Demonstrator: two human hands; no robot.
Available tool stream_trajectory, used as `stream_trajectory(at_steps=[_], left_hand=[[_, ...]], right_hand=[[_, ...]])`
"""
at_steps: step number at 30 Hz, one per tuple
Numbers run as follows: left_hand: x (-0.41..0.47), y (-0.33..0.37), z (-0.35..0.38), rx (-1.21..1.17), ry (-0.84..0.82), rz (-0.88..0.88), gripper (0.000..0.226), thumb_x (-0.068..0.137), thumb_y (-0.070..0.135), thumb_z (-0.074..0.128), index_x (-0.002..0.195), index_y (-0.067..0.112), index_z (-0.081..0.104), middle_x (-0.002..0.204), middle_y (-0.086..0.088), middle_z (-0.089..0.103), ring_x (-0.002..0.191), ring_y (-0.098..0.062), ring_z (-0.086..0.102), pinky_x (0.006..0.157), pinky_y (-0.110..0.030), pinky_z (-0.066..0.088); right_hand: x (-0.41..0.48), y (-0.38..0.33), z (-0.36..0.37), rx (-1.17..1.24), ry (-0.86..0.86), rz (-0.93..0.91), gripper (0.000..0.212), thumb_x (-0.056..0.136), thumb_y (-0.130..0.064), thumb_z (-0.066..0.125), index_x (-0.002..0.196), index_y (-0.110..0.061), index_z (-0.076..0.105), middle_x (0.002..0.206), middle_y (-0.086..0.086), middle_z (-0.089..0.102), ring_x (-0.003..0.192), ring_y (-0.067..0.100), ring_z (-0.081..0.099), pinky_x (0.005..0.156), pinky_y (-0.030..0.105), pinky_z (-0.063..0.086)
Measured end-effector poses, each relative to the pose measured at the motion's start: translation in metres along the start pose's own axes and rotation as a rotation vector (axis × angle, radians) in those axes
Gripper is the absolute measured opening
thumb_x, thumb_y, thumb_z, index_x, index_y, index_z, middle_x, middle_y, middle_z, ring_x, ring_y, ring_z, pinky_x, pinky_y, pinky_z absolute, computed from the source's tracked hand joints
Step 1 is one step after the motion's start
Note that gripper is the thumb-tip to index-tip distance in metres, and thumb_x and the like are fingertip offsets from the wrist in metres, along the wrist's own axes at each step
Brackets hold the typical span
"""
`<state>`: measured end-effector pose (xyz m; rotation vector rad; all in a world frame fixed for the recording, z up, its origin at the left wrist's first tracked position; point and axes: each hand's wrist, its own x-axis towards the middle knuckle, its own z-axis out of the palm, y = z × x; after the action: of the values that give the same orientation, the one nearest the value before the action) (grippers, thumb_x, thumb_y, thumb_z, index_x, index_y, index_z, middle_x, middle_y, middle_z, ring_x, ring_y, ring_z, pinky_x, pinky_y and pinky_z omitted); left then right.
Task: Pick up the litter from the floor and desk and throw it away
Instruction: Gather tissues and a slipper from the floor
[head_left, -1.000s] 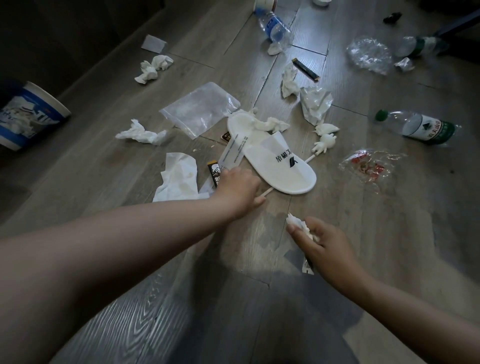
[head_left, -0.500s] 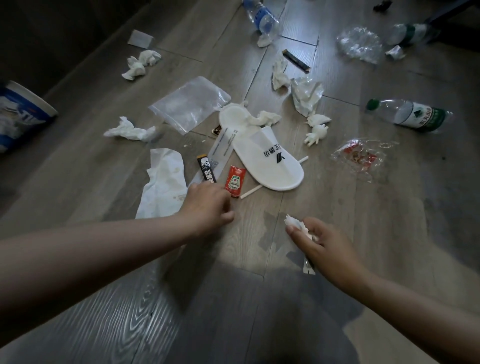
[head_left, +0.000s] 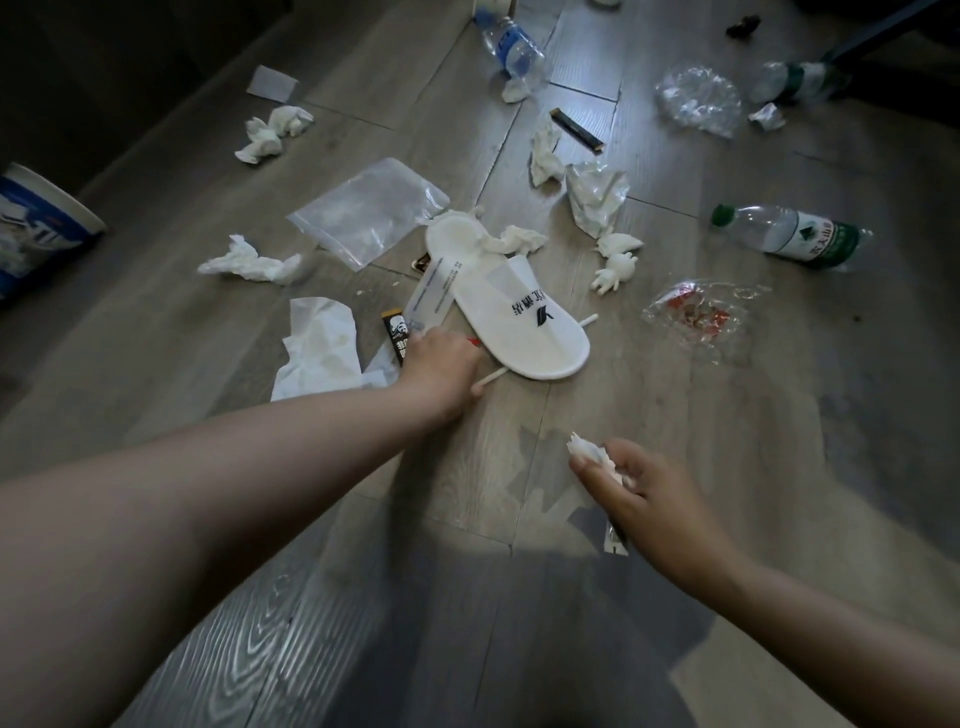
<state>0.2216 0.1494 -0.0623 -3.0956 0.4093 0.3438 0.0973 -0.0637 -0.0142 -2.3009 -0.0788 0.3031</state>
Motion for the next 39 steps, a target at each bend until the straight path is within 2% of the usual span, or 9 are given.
stream_trajectory(at_steps=[4,9,14,19,23,30,33,36,39], left_hand=[[-0.014,-0.007,-0.006,-0.187,-0.044,0.010,0.025,0.080,0.041,0.066,0.079,0.015,0.068,0.087,-0.007,0.065,0.090,-0.027,0.061,0.076,-0.033,0.048],[-0.086,-0.046,-0.005,-0.367,-0.092,-0.055,0.035,0.072,0.036,0.069,0.050,0.017,0.049,0.058,0.001,0.058,0.063,-0.020,0.058,0.056,-0.028,0.040],[-0.153,-0.090,0.006,-0.461,-0.112,-0.093,0.023,0.069,0.025,0.073,0.055,0.013,0.060,0.061,0.001,0.062,0.057,-0.009,0.055,0.058,-0.028,0.044],[-0.188,-0.116,0.005,-0.471,-0.070,0.016,0.025,0.068,0.026,0.074,0.054,0.022,0.054,0.062,0.008,0.052,0.063,-0.003,0.049,0.059,-0.014,0.036],[-0.203,-0.132,-0.004,-0.470,0.034,0.023,0.023,0.065,0.038,0.068,0.057,0.018,0.059,0.063,0.010,0.052,0.067,-0.005,0.051,0.061,-0.027,0.044],[-0.225,-0.179,-0.015,-0.407,0.043,0.103,0.023,0.067,0.041,0.061,0.056,0.025,0.051,0.064,0.013,0.046,0.066,-0.005,0.048,0.058,-0.032,0.045],[-0.237,-0.199,-0.010,-0.385,0.061,-0.019,0.023,0.068,0.043,0.063,0.056,0.027,0.053,0.064,0.012,0.049,0.068,-0.006,0.051,0.057,-0.035,0.048],[-0.230,-0.198,-0.005,-0.449,0.090,-0.215,0.026,0.069,0.026,0.078,0.056,0.022,0.056,0.064,0.007,0.053,0.067,-0.010,0.052,0.060,-0.036,0.047],[-0.201,-0.182,-0.001,-0.440,-0.029,-0.363,0.024,0.072,0.028,0.076,0.059,0.017,0.059,0.067,0.000,0.059,0.066,-0.016,0.056,0.060,-0.032,0.044]], right_hand=[[-0.006,0.004,-0.002,-0.015,-0.015,0.028,0.043,0.091,-0.051,0.051,0.060,-0.023,0.045,0.053,-0.012,0.045,0.049,0.004,0.040,0.051,0.031,0.033],[0.000,-0.002,0.002,-0.020,-0.049,0.005,0.043,0.091,-0.053,0.051,0.062,-0.021,0.048,0.054,-0.012,0.049,0.050,0.002,0.044,0.051,0.027,0.034],[0.016,-0.022,0.013,-0.060,-0.088,-0.055,0.043,0.090,-0.051,0.051,0.062,-0.018,0.046,0.049,-0.009,0.047,0.045,0.003,0.041,0.050,0.027,0.031],[0.030,-0.049,0.035,-0.080,-0.123,-0.103,0.038,0.087,-0.055,0.052,0.062,-0.027,0.046,0.049,-0.011,0.050,0.048,0.005,0.045,0.052,0.032,0.035],[0.029,-0.066,0.047,-0.112,-0.171,-0.175,0.033,0.088,-0.059,0.051,0.063,-0.038,0.049,0.051,-0.014,0.050,0.046,0.005,0.044,0.050,0.032,0.034],[0.023,-0.069,0.044,-0.111,-0.178,-0.170,0.042,0.088,-0.056,0.051,0.063,-0.023,0.044,0.051,-0.008,0.046,0.047,0.007,0.044,0.051,0.034,0.033],[0.023,-0.066,0.043,-0.109,-0.182,-0.165,0.043,0.089,-0.055,0.052,0.066,-0.019,0.046,0.051,-0.006,0.048,0.044,0.005,0.045,0.049,0.033,0.034],[0.022,-0.063,0.044,-0.125,-0.174,-0.165,0.042,0.089,-0.054,0.052,0.064,-0.021,0.045,0.048,-0.011,0.050,0.042,0.003,0.046,0.046,0.024,0.031],[0.023,-0.064,0.045,-0.122,-0.173,-0.159,0.040,0.089,-0.055,0.051,0.062,-0.026,0.045,0.049,-0.014,0.053,0.042,0.002,0.047,0.044,0.018,0.029]])
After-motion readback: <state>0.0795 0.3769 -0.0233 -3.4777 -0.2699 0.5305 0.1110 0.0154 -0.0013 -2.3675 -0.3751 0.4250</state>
